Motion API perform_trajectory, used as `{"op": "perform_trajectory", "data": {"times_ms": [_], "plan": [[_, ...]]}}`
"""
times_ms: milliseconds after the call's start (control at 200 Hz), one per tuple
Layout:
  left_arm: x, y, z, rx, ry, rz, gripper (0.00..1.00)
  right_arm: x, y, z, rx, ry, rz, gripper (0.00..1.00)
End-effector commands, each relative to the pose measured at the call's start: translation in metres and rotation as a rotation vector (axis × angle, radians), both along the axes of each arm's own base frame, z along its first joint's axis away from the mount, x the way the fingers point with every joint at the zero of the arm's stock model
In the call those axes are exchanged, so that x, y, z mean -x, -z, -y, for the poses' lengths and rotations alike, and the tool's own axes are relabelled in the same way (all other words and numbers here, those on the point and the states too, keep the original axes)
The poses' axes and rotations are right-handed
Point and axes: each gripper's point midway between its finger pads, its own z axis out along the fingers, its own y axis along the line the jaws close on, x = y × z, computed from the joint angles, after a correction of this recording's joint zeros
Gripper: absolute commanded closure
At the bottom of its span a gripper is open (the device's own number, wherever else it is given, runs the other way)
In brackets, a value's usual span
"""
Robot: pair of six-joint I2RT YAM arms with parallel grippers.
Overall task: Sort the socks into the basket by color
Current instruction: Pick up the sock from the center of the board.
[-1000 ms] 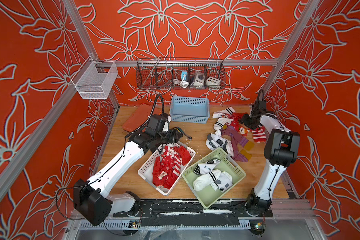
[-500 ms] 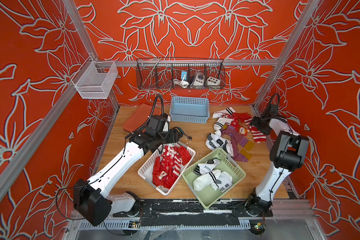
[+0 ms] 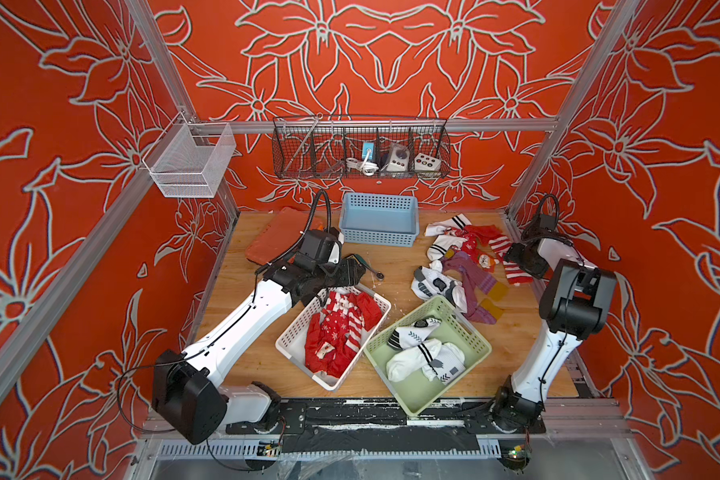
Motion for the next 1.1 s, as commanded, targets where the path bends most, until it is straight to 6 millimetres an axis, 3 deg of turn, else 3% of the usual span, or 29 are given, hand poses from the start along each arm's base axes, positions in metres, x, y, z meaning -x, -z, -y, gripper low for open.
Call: {"op": "perform_trajectory", "data": {"times_ms": [0,155,300,375,580,796,1096], "plan": [[-0.006,-0.013,0.003,0.011,0.019,0.036,0.36,0.015,0.025,0.006,-0.006,0.015,-0.076,0.22],[-0.009,-0.012,0.004,0.009,0.015,0.031,0.36,0.012,0.032,0.004,-0.027,0.002,-0.072,0.42],[-0.011,-0.011,0.006,0.011,0.012,0.023,0.36,0.011,0.031,0.002,-0.040,0.006,-0.056,0.85],[-0.011,-0.012,0.006,0.011,0.013,0.026,0.36,0.009,0.026,-0.001,-0.049,0.004,-0.034,1.00],[-0.010,-0.015,0.006,0.016,0.020,0.037,0.36,0.008,0.008,-0.006,-0.069,0.003,0.016,1.00],[-0.007,-0.021,0.010,0.042,0.045,0.059,0.36,0.004,-0.026,-0.021,-0.095,-0.015,0.115,1.00],[0.000,-0.035,0.025,0.122,0.126,0.091,0.32,-0.003,-0.077,-0.067,-0.120,-0.111,0.239,1.00]]}}
